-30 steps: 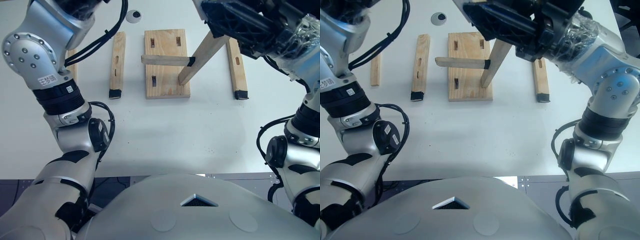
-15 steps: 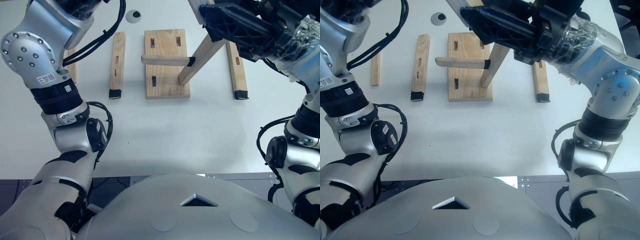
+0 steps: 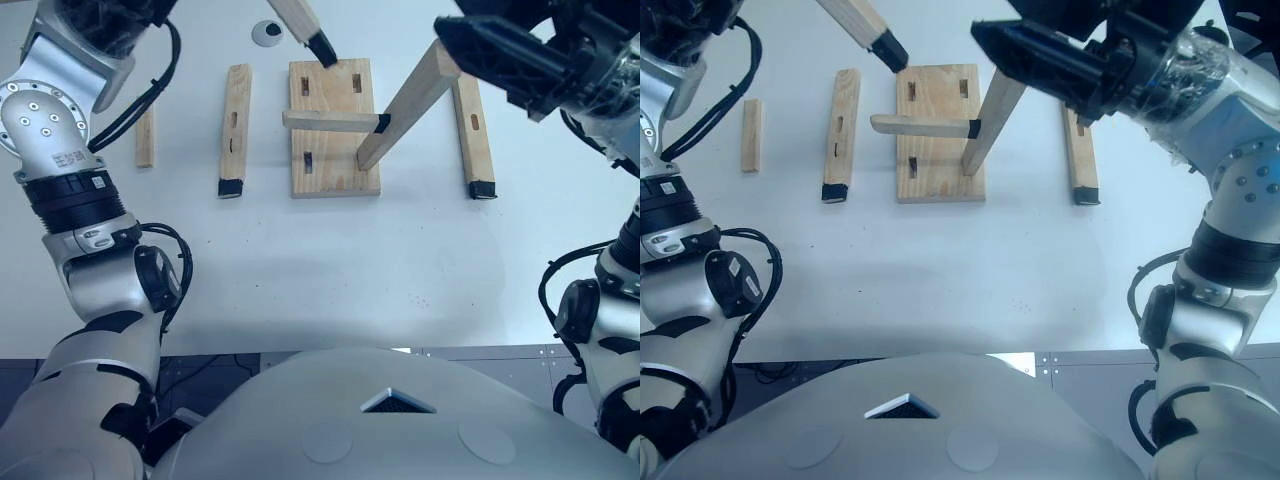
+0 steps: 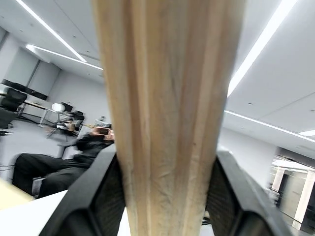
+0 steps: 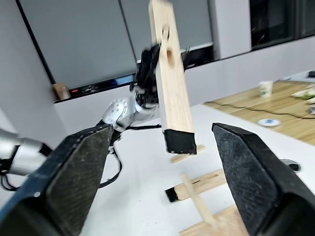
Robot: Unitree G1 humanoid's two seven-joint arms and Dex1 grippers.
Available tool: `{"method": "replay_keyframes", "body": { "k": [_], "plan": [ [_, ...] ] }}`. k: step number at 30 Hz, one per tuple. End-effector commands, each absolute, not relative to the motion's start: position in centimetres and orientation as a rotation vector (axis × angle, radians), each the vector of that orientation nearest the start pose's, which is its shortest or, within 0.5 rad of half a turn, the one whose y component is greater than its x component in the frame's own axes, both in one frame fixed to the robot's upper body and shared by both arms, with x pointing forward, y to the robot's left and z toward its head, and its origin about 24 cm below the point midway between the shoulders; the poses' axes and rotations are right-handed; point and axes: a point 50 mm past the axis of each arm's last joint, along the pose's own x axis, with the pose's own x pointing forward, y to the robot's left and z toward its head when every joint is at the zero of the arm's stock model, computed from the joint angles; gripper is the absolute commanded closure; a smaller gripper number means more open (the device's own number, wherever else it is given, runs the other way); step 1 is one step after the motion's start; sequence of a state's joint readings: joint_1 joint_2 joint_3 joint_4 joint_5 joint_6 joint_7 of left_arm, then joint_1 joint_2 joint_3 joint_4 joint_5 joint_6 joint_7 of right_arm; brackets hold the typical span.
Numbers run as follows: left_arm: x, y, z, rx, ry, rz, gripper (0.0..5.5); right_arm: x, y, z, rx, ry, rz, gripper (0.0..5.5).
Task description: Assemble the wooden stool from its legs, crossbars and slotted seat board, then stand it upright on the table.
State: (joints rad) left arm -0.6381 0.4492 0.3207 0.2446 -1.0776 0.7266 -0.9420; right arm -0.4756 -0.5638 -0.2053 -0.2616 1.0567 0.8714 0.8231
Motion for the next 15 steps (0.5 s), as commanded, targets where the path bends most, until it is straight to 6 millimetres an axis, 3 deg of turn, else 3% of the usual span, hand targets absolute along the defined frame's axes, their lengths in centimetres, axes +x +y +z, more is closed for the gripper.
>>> {"method": "replay_keyframes", "body": {
  "k": [1, 5, 9, 12, 15],
  "plan": [
    [33.3, 21.7, 17.4, -0.665, -0.181, -1.039, 3.47, 27.1, -17.8, 21.8, 0.316, -0.070, 1.193, 1.79],
    [33.8, 21.3, 12.3, -0.648, -0.054, -1.002, 3.47, 27.6, -18.0, 21.6, 0.317, -0.086, 1.166, 1.79],
    [33.1, 20.8, 8.5, -0.657, 0.047, -1.012, 3.47, 27.9, -18.4, 21.2, 0.317, -0.080, 1.138, 1.79],
    [32.5, 20.8, 6.5, -0.632, 0.112, -1.004, 3.47, 28.2, -18.7, 21.0, 0.316, -0.072, 1.125, 1.79],
    [32.3, 20.6, 5.8, -0.612, 0.141, -1.015, 3.48, 28.3, -18.7, 20.8, 0.317, -0.068, 1.120, 1.79]
  ]
}}
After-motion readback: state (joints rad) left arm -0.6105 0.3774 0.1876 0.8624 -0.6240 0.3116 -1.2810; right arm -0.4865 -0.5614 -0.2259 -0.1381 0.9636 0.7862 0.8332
